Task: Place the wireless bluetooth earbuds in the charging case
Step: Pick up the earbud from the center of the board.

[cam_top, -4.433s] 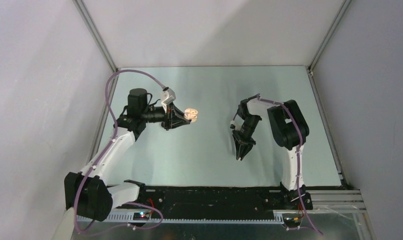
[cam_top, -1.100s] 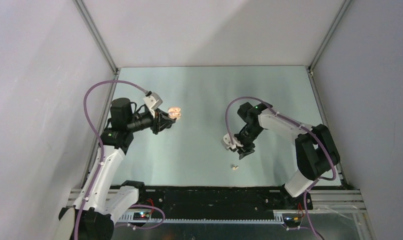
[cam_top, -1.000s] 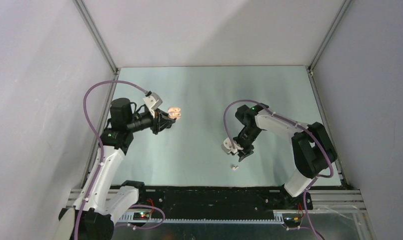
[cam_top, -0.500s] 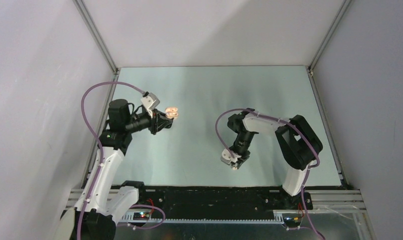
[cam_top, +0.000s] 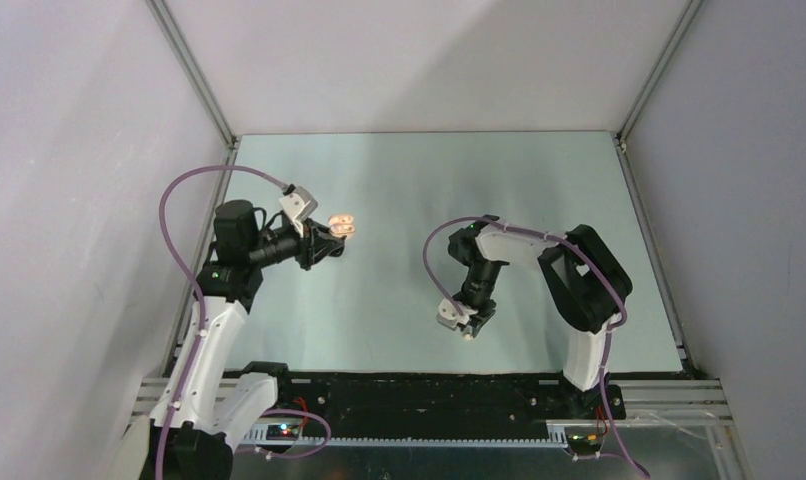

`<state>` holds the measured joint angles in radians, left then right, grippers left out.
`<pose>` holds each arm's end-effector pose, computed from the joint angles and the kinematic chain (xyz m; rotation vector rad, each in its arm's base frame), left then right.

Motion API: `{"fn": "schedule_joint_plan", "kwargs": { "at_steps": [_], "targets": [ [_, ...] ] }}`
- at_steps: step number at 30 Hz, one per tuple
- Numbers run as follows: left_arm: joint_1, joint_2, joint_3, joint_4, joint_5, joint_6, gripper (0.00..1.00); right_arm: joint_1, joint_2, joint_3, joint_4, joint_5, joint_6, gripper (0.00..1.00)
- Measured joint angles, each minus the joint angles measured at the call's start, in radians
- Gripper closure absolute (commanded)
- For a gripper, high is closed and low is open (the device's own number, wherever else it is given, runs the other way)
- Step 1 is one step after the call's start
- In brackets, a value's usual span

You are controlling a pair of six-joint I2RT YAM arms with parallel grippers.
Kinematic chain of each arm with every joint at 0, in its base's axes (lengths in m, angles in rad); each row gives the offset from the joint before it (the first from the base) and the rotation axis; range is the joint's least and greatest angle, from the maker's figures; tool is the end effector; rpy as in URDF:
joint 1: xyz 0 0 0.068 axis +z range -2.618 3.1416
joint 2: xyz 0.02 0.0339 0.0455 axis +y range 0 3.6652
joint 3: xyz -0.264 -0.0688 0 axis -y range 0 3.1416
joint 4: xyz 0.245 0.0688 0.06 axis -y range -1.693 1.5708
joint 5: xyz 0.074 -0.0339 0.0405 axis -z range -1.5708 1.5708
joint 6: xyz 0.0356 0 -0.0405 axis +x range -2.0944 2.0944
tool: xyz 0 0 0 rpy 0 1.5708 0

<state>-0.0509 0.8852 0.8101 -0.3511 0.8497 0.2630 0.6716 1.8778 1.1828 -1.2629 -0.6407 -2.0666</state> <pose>0.1888 -0.0364 0.3190 0.8131 1.7247 -0.6987 0.2120 0.1957 0.1594 -2.7278 0.7451 1.0728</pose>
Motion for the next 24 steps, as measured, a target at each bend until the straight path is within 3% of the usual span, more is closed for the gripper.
{"fn": "schedule_joint_plan", "kwargs": {
  "at_steps": [24],
  "targets": [
    [0.008, -0.017, -0.032, -0.003, 0.018, 0.000, 1.00, 0.053, 0.048, 0.037, 0.000, 0.054, 0.035, 0.76]
  ]
}}
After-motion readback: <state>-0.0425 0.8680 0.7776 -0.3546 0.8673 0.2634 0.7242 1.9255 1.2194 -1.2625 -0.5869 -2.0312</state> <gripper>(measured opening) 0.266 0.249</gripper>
